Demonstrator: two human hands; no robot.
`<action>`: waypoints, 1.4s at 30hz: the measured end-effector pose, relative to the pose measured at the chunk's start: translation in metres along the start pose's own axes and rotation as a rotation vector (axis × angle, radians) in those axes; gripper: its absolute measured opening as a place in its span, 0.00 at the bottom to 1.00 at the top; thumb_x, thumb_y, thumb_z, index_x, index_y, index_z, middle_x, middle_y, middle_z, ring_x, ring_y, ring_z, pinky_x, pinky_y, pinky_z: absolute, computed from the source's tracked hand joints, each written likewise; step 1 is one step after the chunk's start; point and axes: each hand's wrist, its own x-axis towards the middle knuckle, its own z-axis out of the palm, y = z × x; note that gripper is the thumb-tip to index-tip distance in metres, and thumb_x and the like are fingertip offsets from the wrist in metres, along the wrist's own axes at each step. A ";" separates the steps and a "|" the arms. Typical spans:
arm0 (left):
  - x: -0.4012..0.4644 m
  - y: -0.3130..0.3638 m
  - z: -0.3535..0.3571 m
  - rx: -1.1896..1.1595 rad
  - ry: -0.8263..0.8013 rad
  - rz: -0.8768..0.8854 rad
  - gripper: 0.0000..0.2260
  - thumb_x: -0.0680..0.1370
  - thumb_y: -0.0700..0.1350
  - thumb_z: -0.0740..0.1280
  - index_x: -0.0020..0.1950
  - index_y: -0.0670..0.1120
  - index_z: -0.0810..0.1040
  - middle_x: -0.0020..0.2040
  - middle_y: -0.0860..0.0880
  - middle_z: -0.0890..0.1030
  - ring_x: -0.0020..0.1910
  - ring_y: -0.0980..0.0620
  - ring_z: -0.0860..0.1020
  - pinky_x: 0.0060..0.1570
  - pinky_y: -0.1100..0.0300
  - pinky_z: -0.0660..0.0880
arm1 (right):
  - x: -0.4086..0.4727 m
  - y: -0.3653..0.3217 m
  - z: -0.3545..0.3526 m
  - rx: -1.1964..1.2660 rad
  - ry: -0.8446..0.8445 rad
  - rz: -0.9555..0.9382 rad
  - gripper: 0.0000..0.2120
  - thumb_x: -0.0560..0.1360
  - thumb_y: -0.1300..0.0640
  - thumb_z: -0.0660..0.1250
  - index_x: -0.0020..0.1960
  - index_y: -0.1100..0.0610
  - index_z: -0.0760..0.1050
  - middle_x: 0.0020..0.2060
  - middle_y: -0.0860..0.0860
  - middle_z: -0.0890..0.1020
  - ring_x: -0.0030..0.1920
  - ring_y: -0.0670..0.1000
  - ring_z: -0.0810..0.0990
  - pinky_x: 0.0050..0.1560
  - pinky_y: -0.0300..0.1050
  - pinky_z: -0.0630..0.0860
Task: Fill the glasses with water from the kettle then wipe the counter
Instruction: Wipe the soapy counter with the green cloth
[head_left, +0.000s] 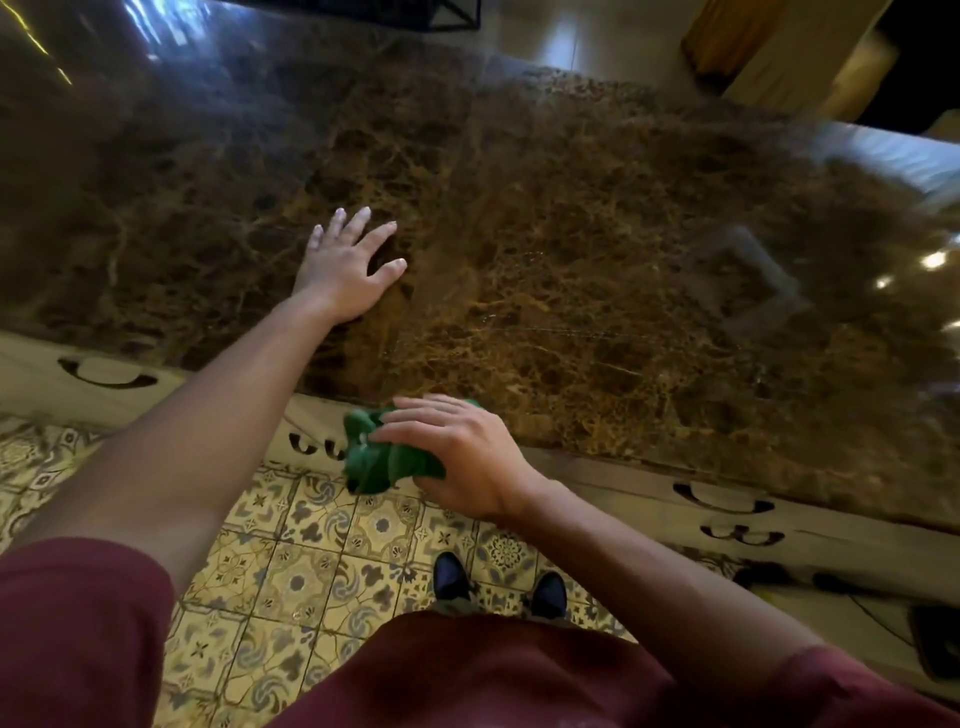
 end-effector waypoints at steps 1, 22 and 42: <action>0.000 0.002 0.000 -0.021 0.009 -0.009 0.28 0.84 0.63 0.54 0.82 0.55 0.58 0.84 0.47 0.51 0.83 0.45 0.45 0.80 0.43 0.43 | -0.010 -0.002 -0.010 0.043 0.028 0.044 0.23 0.73 0.58 0.73 0.68 0.52 0.80 0.66 0.50 0.83 0.70 0.51 0.78 0.71 0.55 0.73; 0.008 0.080 0.013 0.021 -0.042 -0.111 0.26 0.86 0.60 0.49 0.83 0.56 0.53 0.85 0.46 0.45 0.83 0.44 0.39 0.79 0.41 0.39 | -0.071 0.124 -0.111 -0.371 0.565 0.885 0.29 0.75 0.50 0.72 0.73 0.59 0.73 0.64 0.58 0.80 0.62 0.60 0.77 0.65 0.57 0.74; 0.004 0.065 0.015 -0.072 -0.061 -0.168 0.26 0.86 0.57 0.52 0.84 0.54 0.53 0.85 0.48 0.47 0.83 0.45 0.41 0.79 0.44 0.39 | -0.079 0.035 -0.126 0.478 0.138 0.549 0.19 0.75 0.58 0.76 0.64 0.49 0.79 0.54 0.42 0.82 0.53 0.40 0.83 0.54 0.41 0.83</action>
